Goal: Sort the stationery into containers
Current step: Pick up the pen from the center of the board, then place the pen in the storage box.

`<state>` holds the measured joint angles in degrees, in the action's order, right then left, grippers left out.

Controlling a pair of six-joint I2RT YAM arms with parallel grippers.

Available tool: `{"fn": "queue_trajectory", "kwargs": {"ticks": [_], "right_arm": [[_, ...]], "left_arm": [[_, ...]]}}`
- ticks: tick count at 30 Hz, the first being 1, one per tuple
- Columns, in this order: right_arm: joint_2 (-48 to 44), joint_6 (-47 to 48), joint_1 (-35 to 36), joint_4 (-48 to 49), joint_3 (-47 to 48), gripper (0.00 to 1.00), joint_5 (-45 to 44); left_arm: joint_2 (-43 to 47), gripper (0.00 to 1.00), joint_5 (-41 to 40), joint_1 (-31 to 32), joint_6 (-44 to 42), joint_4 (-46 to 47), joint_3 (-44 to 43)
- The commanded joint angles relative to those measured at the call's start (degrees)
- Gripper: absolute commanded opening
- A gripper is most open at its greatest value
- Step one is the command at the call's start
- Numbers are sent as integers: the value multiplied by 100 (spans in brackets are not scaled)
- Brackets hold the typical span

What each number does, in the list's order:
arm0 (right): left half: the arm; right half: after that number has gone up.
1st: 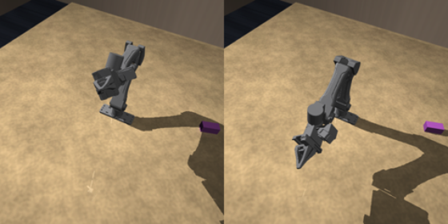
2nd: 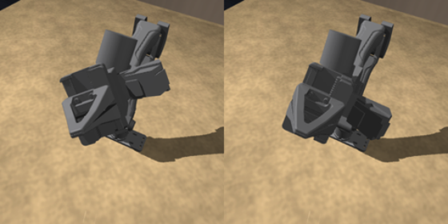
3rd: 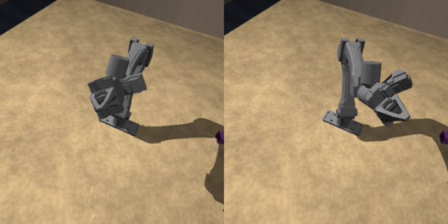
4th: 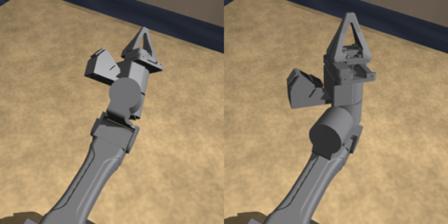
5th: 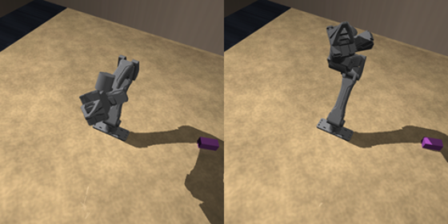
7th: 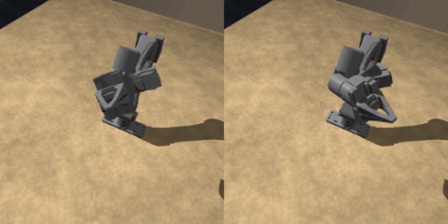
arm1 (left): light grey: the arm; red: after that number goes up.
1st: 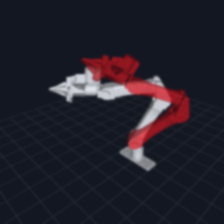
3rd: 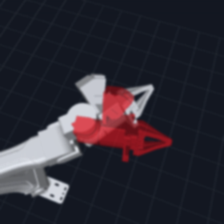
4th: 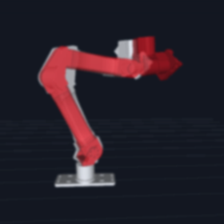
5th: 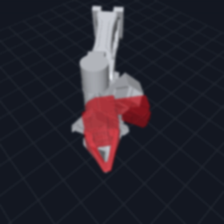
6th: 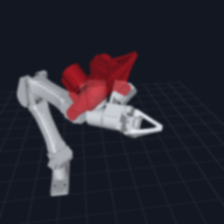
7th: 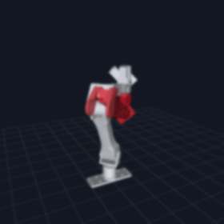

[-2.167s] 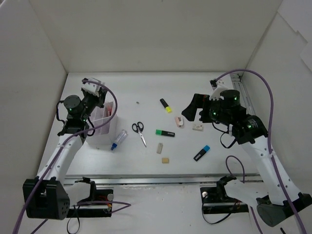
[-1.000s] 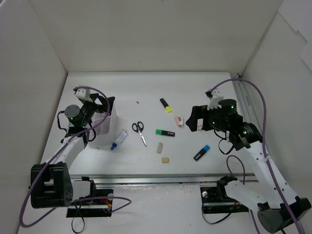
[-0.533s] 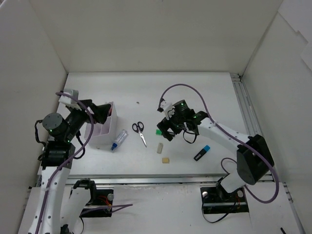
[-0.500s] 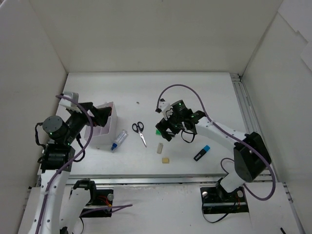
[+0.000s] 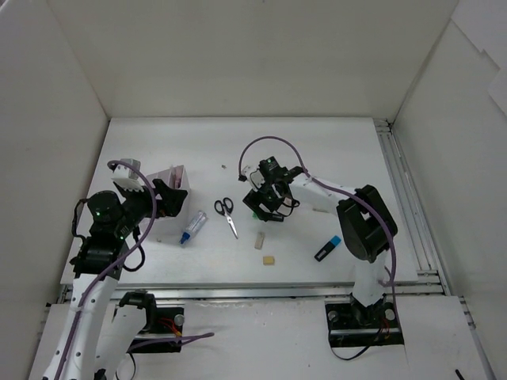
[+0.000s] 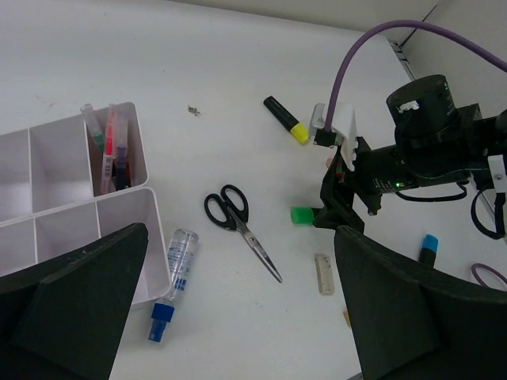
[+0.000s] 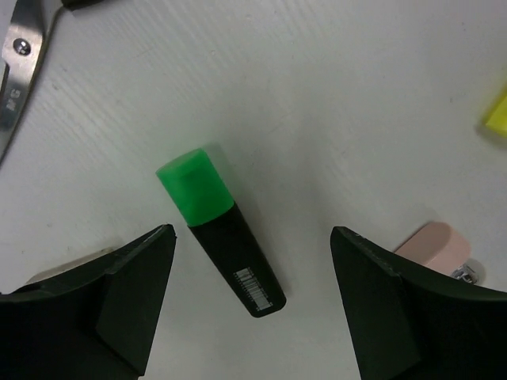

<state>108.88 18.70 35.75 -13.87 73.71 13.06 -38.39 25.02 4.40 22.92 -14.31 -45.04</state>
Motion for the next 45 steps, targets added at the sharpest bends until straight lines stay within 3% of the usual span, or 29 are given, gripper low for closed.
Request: {"fn": "queue_trajectory", "kwargs": {"ticks": [1,6,9,10,16,22,27,32,40,45], "right_arm": [[282,-173,73,-721,609,75,-461],[485,-200,82,-880,486,72,-884],[503,-139,125,-977,495,59,-717],[503,-130,152,-977,478,44,-717],[117,-165,205,-943,319,1,-437],[-1314,-560,328,240,-330,0,2],[-2695,-1244,441,1630,-1138,0,890],[-3206,-1614,766,2318,-1351,0,962],[-3224,-1606,1153,2195,-1158,0,585],[-3417,-1755,1250,2502,-1210,0,347]], "left_arm": [[104,100,-199,17,20,156,-146],[104,99,-225,17,-59,244,-75],[78,100,-190,17,-138,279,-84],[51,100,-190,17,-147,279,-93],[-89,100,-129,17,-147,262,-163],[-431,100,933,218,45,1121,30],[-1116,99,1269,1051,459,2132,56],[-1618,100,508,2009,889,2967,48],[-1786,98,-734,2451,1294,3478,153],[-1847,84,-788,2504,1268,3417,127]]}}
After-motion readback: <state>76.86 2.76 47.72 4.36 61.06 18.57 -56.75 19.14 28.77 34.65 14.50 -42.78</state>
